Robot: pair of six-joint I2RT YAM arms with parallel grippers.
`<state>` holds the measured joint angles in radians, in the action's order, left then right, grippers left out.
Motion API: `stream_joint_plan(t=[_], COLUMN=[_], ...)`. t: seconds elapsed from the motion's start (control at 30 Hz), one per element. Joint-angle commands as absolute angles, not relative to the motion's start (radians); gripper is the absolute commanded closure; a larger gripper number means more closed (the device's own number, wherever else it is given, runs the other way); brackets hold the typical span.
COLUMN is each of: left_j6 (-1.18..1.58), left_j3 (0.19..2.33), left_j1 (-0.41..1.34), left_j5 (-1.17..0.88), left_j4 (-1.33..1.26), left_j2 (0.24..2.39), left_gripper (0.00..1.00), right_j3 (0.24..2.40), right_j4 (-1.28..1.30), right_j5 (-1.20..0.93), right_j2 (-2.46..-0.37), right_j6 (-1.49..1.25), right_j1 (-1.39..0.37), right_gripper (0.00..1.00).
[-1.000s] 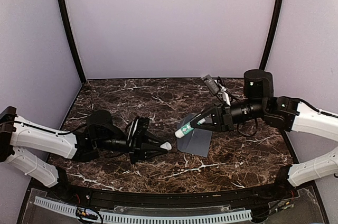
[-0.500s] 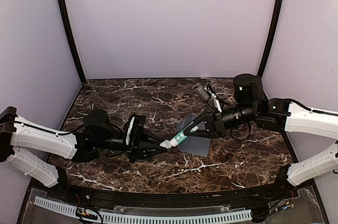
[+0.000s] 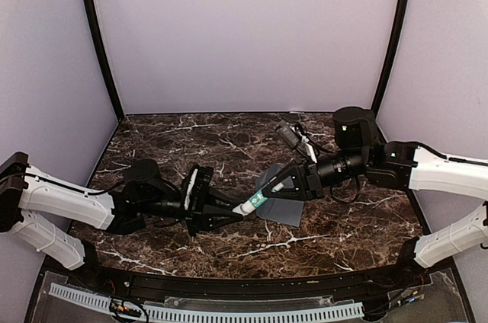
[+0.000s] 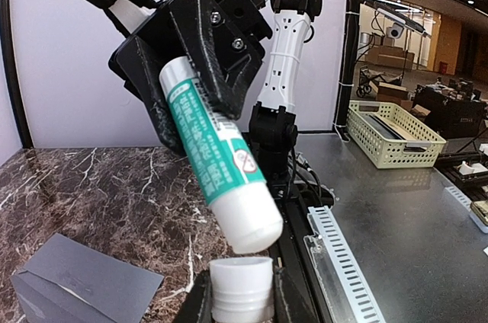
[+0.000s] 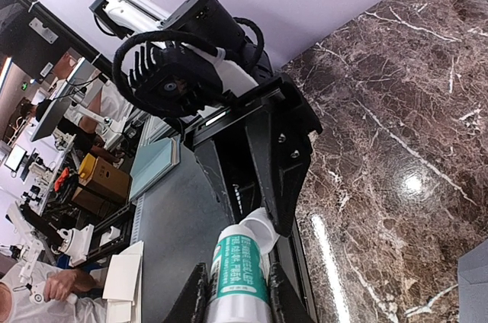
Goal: Place the letter into the envelope and seal it
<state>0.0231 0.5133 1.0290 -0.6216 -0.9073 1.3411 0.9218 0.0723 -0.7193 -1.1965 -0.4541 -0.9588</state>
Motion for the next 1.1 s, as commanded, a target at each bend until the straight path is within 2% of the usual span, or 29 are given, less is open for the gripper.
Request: stream_joint_plan(t=[0.0,0.7,1.07], left_j6=[0.042,0.062,0.103], left_j3=[0.513,0.502,0.517], left_j1=[1.022,1.022,1.022], left_j5=[-0.643,-0.656,-0.635], left_j4=[-0.956,-0.996,-1.017], left_j2=[1.346,1.350,1.370], left_gripper=[0.94,0.94,0.95], right_j3=[0.960,0.958,0.964], right_j4=[0.027,0.066,0.098], right_j5=[-0.706,-0.633,-0.528], right_j2=[-1.209,-1.218,-1.221], right_j6=[-0.450,-0.425,-0.409], right_j1=[-0.973,-0.975,-0.984], right_gripper=[1.00,1.00,1.00])
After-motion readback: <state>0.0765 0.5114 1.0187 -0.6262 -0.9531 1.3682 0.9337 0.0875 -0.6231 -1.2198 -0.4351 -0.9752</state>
